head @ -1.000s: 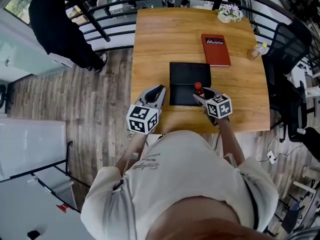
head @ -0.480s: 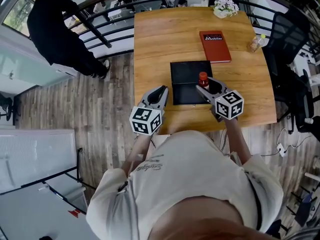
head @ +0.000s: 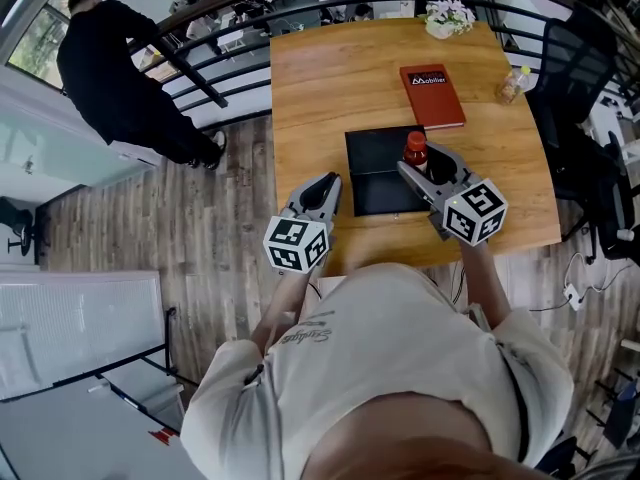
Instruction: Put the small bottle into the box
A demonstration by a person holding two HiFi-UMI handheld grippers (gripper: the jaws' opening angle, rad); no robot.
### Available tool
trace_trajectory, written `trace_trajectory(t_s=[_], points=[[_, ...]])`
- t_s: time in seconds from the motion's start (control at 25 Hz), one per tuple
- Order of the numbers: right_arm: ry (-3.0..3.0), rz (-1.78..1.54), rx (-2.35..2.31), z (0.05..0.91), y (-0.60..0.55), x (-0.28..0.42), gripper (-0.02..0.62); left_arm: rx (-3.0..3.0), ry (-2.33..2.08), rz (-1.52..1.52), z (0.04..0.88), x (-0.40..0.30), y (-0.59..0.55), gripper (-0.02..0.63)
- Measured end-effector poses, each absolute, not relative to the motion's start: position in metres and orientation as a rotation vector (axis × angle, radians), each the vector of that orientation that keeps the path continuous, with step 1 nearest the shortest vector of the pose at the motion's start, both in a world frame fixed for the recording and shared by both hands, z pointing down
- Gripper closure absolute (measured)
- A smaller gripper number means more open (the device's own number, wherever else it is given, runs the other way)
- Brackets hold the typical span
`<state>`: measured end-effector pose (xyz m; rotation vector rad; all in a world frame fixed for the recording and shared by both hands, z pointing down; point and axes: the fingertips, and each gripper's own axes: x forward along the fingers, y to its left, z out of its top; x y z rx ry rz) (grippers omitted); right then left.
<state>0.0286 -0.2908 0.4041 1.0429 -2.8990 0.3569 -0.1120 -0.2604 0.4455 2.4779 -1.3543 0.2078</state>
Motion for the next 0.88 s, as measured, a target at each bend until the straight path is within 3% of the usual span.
trace_trajectory(t_s=[0.88], points=[[-2.933,0.269,1.179,0.385,-0.291,0.044,0.38,2.519,-1.409,0.09,0.42,-0.12,-0.287,0.565]])
